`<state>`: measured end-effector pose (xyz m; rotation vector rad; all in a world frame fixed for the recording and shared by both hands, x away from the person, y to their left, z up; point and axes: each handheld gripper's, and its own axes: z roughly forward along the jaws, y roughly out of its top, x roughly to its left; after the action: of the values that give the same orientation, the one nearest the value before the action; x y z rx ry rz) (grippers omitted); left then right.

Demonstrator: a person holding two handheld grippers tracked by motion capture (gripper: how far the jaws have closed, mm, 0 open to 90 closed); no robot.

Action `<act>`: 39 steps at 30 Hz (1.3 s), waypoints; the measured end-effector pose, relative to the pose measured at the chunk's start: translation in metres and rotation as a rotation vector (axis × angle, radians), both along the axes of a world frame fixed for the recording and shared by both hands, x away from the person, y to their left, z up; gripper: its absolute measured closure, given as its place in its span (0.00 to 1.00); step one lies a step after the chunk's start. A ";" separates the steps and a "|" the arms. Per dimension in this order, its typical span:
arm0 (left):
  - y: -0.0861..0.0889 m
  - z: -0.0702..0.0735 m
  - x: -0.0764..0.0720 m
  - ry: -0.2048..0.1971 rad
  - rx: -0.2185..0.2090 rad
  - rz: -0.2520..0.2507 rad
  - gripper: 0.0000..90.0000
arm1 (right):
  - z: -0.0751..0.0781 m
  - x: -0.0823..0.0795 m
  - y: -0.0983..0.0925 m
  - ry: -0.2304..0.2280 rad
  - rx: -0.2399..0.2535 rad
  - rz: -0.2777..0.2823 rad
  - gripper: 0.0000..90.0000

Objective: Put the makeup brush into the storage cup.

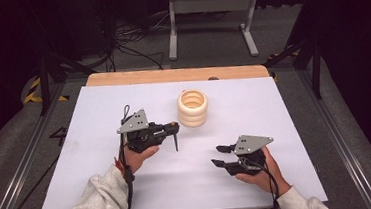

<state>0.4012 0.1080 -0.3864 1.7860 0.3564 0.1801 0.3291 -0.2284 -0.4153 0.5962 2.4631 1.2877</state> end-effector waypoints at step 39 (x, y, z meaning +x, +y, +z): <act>0.009 0.050 0.029 -0.087 -0.021 0.051 0.93 | -0.017 -0.023 -0.036 -0.089 0.024 -0.116 0.20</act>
<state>0.4302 0.1174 -0.3360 1.7434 0.3397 0.2884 0.3062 -0.2641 -0.4320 0.6619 2.3090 1.2722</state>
